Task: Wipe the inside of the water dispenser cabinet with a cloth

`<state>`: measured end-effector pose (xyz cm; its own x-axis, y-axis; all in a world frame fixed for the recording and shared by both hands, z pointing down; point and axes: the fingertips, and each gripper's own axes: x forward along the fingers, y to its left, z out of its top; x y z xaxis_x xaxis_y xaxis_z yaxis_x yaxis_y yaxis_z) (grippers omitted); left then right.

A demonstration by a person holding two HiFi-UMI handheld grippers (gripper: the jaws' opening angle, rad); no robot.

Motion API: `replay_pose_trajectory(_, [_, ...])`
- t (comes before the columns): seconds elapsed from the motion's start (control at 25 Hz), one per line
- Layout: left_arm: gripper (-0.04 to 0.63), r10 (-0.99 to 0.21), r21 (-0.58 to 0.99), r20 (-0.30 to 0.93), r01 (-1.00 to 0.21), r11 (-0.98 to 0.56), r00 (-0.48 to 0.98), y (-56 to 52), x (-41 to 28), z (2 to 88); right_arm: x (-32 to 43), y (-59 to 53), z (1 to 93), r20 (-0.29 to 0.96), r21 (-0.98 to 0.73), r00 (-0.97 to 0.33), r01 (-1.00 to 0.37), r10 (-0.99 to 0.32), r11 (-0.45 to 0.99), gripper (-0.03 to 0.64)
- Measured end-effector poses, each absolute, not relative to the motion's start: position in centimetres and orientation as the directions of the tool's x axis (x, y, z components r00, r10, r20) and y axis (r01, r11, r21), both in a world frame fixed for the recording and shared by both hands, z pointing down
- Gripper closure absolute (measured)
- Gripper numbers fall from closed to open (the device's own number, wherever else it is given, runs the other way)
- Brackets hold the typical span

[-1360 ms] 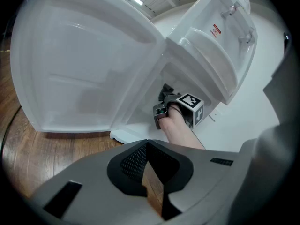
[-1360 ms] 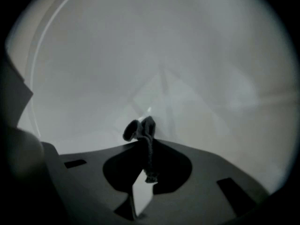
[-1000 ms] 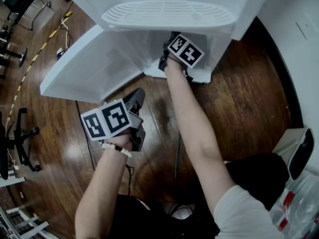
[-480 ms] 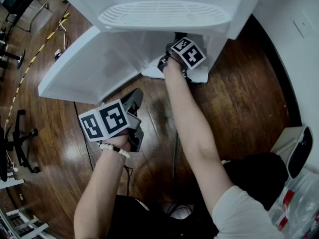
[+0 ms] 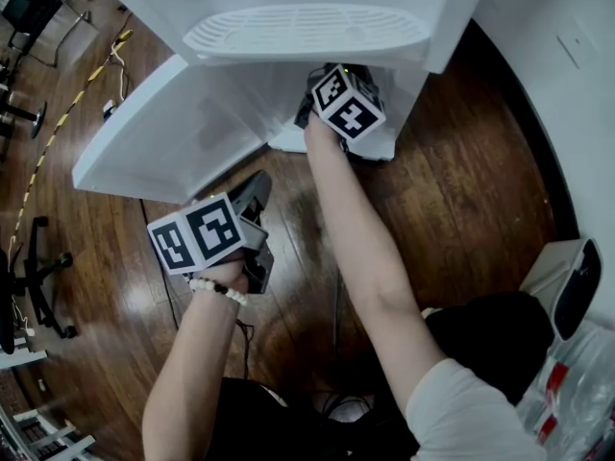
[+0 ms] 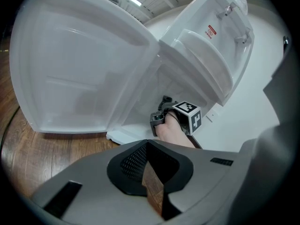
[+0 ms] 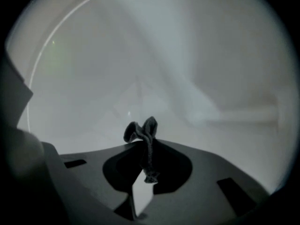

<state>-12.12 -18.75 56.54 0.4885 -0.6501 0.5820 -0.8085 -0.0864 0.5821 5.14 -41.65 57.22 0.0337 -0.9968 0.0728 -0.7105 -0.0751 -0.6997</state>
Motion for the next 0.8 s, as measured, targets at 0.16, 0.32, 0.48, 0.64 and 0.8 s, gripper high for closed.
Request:
replay_pose_trajectory(0.16, [0.603, -0.649, 0.587, 0.581, -0.805, -0.084, 0.491, -18.8, -12.1, 56.7, 5.2, -41.5, 52.6, -0.081, -0.641, 0.036, -0.767, -0.996, 0.024, 0.577])
replay_pose_trajectory(0.32, [0.603, -0.648, 0.593, 0.581, -0.802, -0.077, 0.492, -18.8, -12.2, 56.8, 5.4, -41.3, 50.4, -0.123, -0.65, 0.034, -0.758, -0.992, 0.055, 0.577])
replay_pose_trajectory(0.48, [0.603, -0.648, 0.595, 0.582, -0.8, -0.073, 0.492, -18.8, -12.2, 57.0, 5.3, -41.1, 48.5, -0.159, -0.653, 0.014, -0.752, -0.987, 0.094, 0.577])
replay_pose_trajectory(0.64, [0.603, -0.648, 0.597, 0.58, -0.799, -0.073, 0.493, -18.9, -12.2, 56.9, 5.3, -41.4, 49.7, -0.125, -0.66, 0.021, -0.748, -0.992, 0.068, 0.577])
replay_pose_trajectory(0.8, [0.603, -0.644, 0.599, 0.581, -0.797, -0.076, 0.498, -18.8, -12.0, 57.0, 5.3, -41.6, 55.6, 0.042, -0.714, 0.034, -0.698, -0.999, -0.054, 0.577])
